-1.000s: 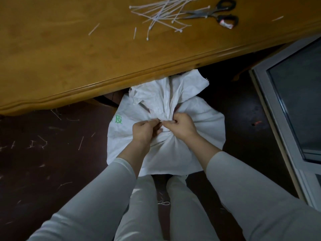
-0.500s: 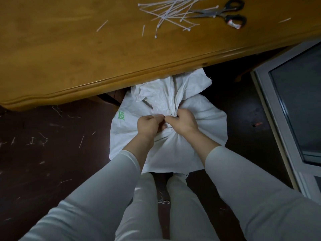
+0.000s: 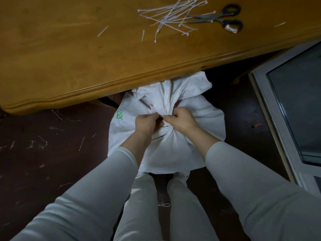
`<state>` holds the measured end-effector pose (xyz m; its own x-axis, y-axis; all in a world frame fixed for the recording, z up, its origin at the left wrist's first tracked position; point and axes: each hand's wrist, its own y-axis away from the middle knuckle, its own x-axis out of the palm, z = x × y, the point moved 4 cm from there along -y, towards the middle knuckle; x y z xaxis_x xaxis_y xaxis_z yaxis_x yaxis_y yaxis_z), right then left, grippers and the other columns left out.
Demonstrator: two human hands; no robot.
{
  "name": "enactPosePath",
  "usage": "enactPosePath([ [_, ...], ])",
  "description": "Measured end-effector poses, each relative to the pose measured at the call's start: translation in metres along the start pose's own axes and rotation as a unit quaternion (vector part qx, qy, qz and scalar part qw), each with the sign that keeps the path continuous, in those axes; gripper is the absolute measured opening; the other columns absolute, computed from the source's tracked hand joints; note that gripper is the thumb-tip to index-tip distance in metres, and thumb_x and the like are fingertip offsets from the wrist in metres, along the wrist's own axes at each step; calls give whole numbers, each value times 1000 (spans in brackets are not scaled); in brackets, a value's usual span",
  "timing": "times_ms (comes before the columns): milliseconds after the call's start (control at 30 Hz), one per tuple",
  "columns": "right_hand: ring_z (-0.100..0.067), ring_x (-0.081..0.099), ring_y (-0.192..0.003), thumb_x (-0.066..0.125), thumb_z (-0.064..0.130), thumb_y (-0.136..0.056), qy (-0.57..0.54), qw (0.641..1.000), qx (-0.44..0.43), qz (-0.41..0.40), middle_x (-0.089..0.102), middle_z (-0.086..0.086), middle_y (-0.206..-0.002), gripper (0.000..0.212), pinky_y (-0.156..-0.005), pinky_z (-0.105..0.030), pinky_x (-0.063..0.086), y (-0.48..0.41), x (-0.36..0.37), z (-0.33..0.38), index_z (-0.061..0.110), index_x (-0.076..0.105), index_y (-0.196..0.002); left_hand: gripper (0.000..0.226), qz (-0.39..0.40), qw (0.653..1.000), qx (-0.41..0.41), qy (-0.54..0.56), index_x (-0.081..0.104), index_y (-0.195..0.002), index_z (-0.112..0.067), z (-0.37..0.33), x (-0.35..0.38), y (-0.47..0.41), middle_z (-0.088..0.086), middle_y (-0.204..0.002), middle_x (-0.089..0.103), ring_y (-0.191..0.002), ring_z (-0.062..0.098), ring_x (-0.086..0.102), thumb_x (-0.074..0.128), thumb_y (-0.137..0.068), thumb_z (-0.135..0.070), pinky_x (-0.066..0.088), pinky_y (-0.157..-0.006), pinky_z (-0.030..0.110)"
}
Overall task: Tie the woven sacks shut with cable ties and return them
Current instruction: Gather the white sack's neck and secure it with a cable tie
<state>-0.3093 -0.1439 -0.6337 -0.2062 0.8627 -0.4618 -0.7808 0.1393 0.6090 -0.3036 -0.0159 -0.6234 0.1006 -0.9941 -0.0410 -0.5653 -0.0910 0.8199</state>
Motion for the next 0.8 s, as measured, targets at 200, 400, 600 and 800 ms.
enactPosePath([
  [200,-24,61,-79,62,32,-79,69,997,15,-20,63,-3,-73,22,-59,-26,44,3,-1,-1,14,58,-67,24,13,999,0,-40,60,-64,0,2,5,2,13,-59,60,-53,21,55,56,-86,-5,51,-63,27],
  [400,-23,58,-49,54,29,-81,-29,996,15,-77,56,-3,-57,17,-48,-33,49,9,-42,9,16,60,-72,24,-40,998,33,-21,62,-69,-4,-6,-3,2,3,-57,64,-55,14,60,55,-91,-8,52,-49,16],
  [600,-26,61,-90,48,23,-90,54,958,-65,-275,67,-7,-96,22,-70,-31,46,0,-118,52,14,67,-98,23,-47,996,56,-52,63,-65,-7,-25,4,10,-3,-48,64,-55,12,61,59,-87,-6,50,-48,11],
  [800,-26,38,-126,37,4,-93,179,914,-128,-342,45,-7,-138,45,-96,-35,39,-36,-185,77,22,51,-131,27,-67,985,67,-146,60,-56,-17,-34,10,7,5,-59,62,-68,25,66,63,-81,-7,56,-77,34],
])
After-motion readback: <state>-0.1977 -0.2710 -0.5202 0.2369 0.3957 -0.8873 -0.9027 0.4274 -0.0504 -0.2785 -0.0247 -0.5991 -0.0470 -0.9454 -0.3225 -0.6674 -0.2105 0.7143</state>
